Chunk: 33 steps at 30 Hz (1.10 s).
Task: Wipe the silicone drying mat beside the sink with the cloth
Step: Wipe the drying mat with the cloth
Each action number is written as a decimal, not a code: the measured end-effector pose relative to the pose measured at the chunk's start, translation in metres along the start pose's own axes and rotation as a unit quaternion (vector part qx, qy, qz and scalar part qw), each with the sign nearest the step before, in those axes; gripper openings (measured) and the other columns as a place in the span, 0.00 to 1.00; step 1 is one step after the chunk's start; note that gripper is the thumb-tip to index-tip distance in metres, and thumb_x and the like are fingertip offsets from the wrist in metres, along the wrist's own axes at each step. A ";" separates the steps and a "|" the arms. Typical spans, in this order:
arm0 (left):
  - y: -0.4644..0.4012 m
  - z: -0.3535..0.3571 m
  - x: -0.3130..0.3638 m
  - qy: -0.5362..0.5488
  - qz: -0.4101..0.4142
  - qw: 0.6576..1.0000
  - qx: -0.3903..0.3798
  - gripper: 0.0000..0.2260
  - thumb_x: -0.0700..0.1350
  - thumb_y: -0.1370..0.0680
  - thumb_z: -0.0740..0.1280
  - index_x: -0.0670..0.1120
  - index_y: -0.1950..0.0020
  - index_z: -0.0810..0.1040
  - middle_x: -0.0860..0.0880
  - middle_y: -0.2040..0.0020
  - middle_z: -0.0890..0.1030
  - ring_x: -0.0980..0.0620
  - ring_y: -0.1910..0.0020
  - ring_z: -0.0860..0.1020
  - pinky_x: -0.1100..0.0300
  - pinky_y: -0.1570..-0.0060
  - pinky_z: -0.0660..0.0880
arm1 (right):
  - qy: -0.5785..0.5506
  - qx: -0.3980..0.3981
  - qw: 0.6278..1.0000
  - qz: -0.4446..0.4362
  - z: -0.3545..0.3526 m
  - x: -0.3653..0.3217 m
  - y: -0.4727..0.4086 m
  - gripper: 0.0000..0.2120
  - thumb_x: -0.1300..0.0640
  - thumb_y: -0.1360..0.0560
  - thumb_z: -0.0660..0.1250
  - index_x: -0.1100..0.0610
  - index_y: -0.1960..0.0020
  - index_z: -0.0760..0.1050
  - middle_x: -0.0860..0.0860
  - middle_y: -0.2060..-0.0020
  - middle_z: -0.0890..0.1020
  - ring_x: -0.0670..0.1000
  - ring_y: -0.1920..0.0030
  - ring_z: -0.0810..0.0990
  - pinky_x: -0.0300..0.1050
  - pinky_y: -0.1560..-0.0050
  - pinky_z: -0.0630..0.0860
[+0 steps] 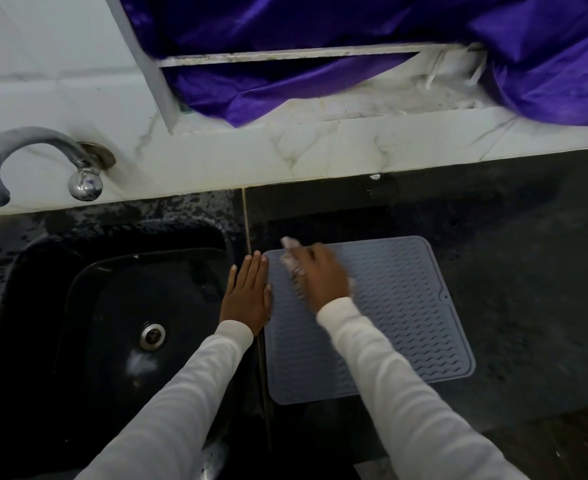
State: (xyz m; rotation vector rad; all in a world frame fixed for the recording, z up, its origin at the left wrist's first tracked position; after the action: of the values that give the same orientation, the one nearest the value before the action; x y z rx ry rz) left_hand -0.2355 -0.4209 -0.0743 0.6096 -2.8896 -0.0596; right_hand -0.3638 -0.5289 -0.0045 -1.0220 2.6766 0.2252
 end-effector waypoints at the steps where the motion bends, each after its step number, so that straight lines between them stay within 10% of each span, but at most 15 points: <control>1: 0.000 0.000 0.000 -0.013 0.003 1.000 0.001 0.27 0.53 0.19 0.41 0.46 0.20 0.48 0.48 0.20 0.48 0.50 0.21 0.46 0.50 0.24 0.42 | 0.012 -0.029 0.999 -0.026 0.014 -0.017 -0.003 0.24 0.51 0.23 0.64 0.47 0.28 0.65 0.57 0.42 0.73 0.59 0.43 0.73 0.56 0.47 0.76; 19: 0.001 -0.001 -0.003 -0.012 0.003 1.000 0.017 0.26 0.52 0.18 0.44 0.47 0.20 0.49 0.49 0.20 0.51 0.50 0.21 0.50 0.45 0.24 0.46 | 0.180 -0.140 0.974 0.007 -0.018 0.105 -0.005 0.24 0.50 0.20 0.58 0.50 0.26 0.60 0.59 0.30 0.65 0.64 0.32 0.64 0.63 0.37 0.69; 33: 0.002 -0.001 -0.002 -0.011 0.003 1.000 0.019 0.27 0.53 0.18 0.44 0.46 0.20 0.47 0.48 0.20 0.49 0.50 0.21 0.48 0.47 0.24 0.43 | 0.023 -0.005 0.982 0.188 -0.060 0.155 0.002 0.19 0.46 0.21 0.61 0.47 0.31 0.71 0.57 0.42 0.75 0.62 0.40 0.73 0.58 0.41 0.74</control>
State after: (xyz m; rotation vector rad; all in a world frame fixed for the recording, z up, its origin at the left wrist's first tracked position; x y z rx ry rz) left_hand -0.2343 -0.4187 -0.0739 0.6112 -2.9193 -0.0103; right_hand -0.4875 -0.6394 0.0057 -0.5206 2.8944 0.2895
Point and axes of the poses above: each hand's wrist, its own y-axis away from the middle knuckle, its own z-axis out of the palm, x = y × z, the point moved 3 cm from there along -y, towards the middle knuckle
